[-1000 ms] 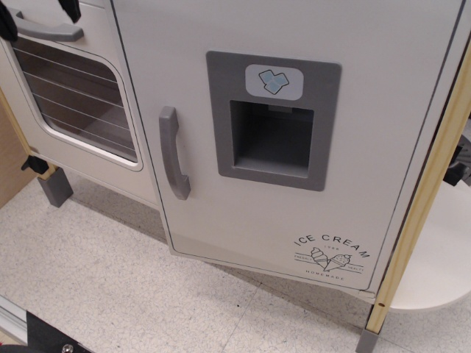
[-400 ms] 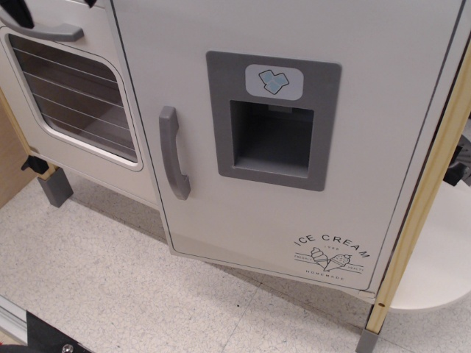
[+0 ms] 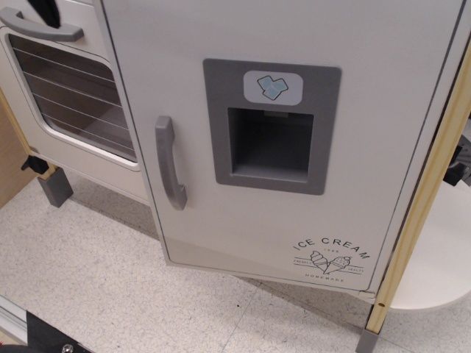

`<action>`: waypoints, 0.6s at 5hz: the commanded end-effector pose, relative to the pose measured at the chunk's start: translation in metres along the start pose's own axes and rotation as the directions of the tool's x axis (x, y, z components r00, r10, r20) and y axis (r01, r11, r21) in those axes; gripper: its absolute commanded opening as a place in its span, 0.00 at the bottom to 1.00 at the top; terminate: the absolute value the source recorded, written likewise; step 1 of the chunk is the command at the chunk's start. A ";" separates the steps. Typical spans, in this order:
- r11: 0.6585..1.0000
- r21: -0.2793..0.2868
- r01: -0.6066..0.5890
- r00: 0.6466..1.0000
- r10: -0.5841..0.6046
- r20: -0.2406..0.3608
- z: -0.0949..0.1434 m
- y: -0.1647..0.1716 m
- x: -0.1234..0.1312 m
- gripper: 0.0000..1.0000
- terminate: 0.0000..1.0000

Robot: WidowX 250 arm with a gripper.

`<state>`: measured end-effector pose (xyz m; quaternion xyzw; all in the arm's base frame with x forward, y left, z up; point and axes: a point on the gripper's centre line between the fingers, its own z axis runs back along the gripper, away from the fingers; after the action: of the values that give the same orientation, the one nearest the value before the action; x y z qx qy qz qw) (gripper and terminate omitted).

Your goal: Open fridge

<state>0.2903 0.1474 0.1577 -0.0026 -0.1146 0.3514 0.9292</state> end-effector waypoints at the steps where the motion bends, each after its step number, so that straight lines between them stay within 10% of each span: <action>1: 0.989 -0.040 0.143 0.989 -0.144 -0.044 0.022 0.007 -0.022 1.00 0.00; 3: 0.941 -0.032 0.336 0.940 -0.338 -0.051 0.023 0.015 -0.093 1.00 0.00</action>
<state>0.2131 0.0903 0.1448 -0.0100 -0.0725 0.1850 0.9800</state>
